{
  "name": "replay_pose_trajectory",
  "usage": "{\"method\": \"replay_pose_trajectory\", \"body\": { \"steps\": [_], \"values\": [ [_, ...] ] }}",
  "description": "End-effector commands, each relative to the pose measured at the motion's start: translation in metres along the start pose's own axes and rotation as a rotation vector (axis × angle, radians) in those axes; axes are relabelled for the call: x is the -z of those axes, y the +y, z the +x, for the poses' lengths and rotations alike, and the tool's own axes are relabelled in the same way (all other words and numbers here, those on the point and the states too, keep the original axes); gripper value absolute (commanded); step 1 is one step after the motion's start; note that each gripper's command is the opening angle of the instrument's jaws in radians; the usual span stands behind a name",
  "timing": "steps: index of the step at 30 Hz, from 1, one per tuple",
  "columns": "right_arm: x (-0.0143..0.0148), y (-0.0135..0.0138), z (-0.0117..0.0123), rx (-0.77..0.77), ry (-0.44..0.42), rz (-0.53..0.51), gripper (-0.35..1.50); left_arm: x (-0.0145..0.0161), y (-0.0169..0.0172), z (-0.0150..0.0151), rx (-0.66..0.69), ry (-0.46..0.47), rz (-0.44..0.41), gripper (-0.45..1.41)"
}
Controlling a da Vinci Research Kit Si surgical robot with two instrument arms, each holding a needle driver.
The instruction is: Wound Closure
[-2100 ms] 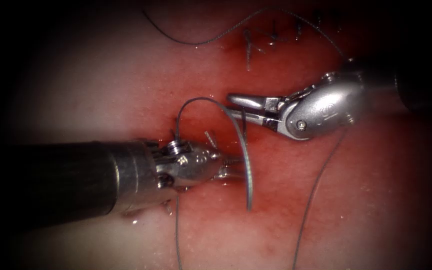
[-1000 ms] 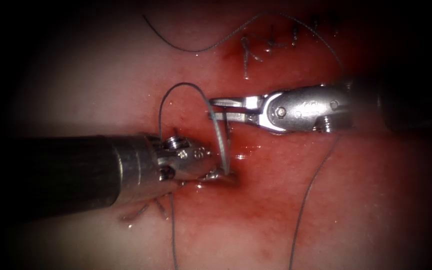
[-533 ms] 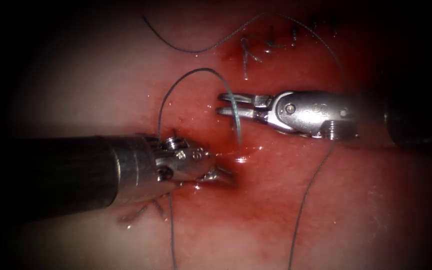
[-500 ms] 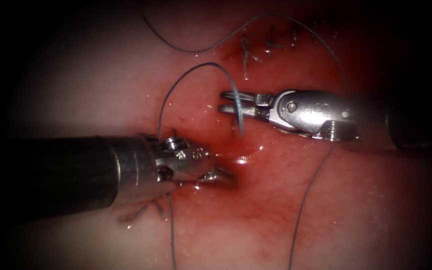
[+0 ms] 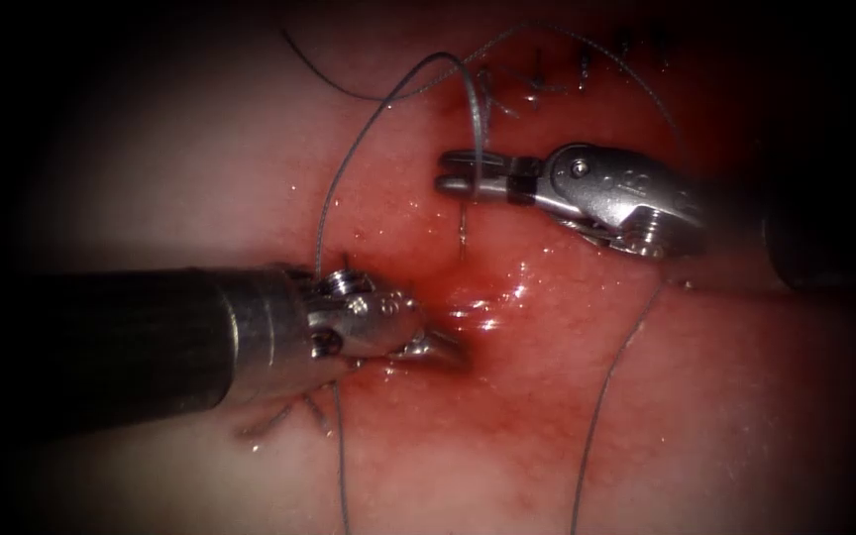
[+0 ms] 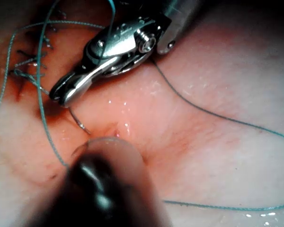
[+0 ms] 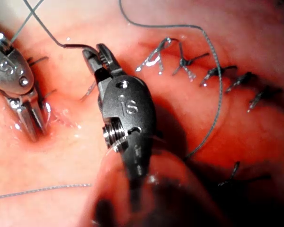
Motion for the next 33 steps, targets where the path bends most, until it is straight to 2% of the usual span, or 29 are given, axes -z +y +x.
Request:
{"method": "replay_pose_trajectory", "body": {
  "steps": [1,9,12,19,24,28,33],
  "values": [
    [-0.0010,0.0002,-0.0002,-0.010,0.005,-0.001,-0.35,-0.0007,0.0000,0.0004,-0.001,0.001,-0.003,0.24],
    [-0.0015,0.0008,0.0004,-0.076,0.005,-0.004,-0.35,-0.0009,0.0002,0.0004,-0.001,-0.005,-0.005,0.24],
    [-0.0017,0.0008,0.0004,-0.138,-0.025,0.015,-0.35,-0.0010,0.0001,0.0004,-0.001,-0.005,-0.004,0.26],
    [-0.0020,0.0000,-0.0011,-0.460,-0.125,0.099,-0.35,-0.0009,-0.0001,0.0003,-0.005,-0.005,-0.005,0.27],
    [-0.0022,-0.0009,-0.0032,-0.568,-0.173,0.136,-0.35,-0.0008,-0.0003,0.0001,-0.008,-0.005,-0.006,0.27],
    [-0.0023,-0.0011,-0.0037,-0.599,-0.158,0.163,-0.35,-0.0009,-0.0003,0.0001,-0.008,-0.005,-0.006,0.27],
    [-0.0027,-0.0002,-0.0022,-0.616,-0.121,0.175,-0.35,-0.0009,-0.0002,0.0001,-0.008,-0.004,-0.008,0.29]
  ]
}}
